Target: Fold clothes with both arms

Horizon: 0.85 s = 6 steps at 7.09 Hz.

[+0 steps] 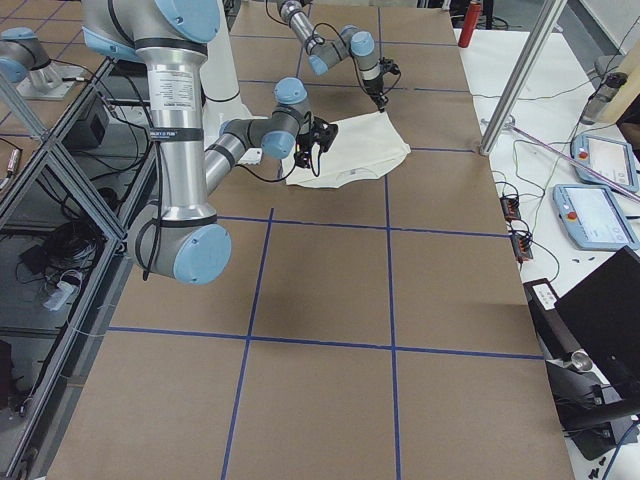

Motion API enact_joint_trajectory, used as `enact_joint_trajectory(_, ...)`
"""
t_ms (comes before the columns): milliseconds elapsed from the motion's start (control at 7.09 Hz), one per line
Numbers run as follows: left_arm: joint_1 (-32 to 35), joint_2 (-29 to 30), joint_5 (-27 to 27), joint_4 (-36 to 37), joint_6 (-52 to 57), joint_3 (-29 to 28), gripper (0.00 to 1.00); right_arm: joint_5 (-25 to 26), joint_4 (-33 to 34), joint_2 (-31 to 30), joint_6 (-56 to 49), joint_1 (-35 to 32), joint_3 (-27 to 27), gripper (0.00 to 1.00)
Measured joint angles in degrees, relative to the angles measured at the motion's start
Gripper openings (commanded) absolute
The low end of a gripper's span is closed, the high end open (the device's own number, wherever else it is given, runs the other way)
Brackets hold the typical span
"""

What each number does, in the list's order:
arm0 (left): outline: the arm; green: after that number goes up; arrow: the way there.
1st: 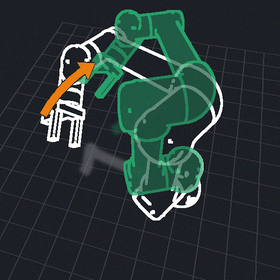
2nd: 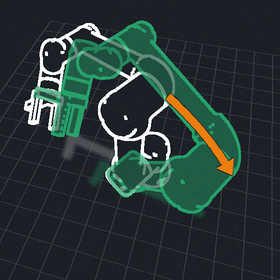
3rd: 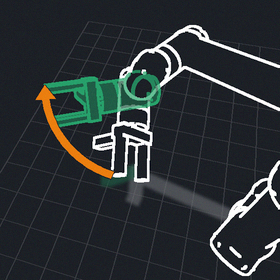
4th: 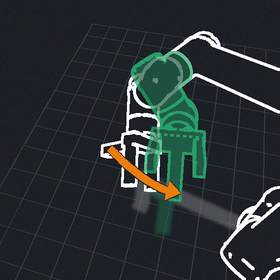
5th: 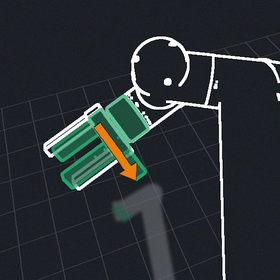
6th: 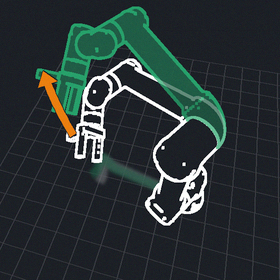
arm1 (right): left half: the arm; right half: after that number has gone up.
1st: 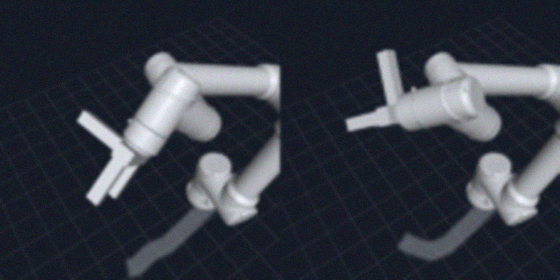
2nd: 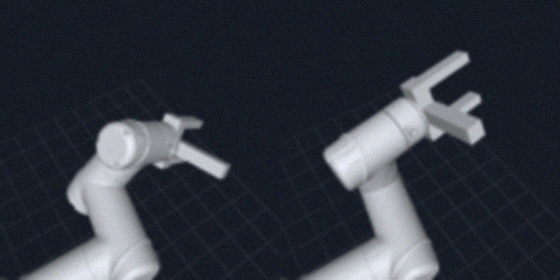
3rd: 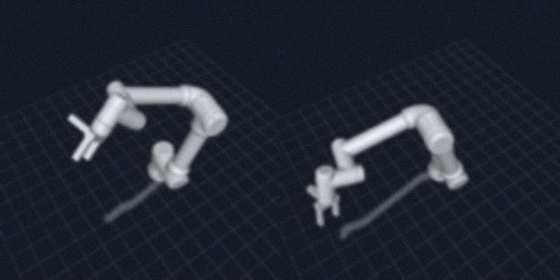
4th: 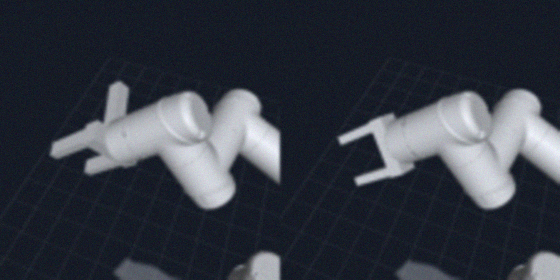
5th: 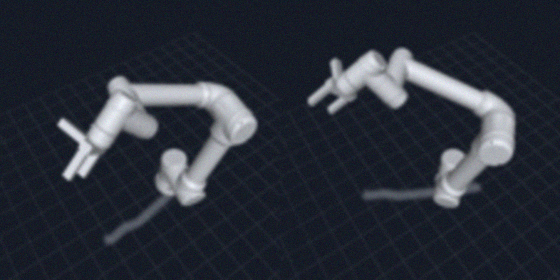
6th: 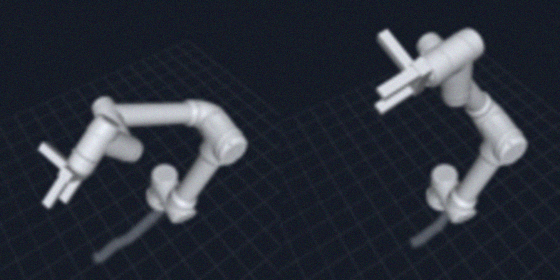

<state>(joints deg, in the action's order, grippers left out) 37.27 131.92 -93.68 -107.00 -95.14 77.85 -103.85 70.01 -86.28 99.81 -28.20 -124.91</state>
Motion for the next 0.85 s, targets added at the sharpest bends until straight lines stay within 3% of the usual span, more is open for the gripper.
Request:
enact_joint_trajectory(564, 2.51, 10.69, 1.54, -11.69, 5.07, -16.97, 0.00, 0.01, 0.04, 0.11, -0.04, -0.07, 0.89, 1.00)
enact_joint_trajectory(846, 2.99, 11.51, 2.40, -14.63, 6.40, -20.14, 0.00, 0.04, 0.10, 0.20, -0.05, 0.09, 0.96, 1.00)
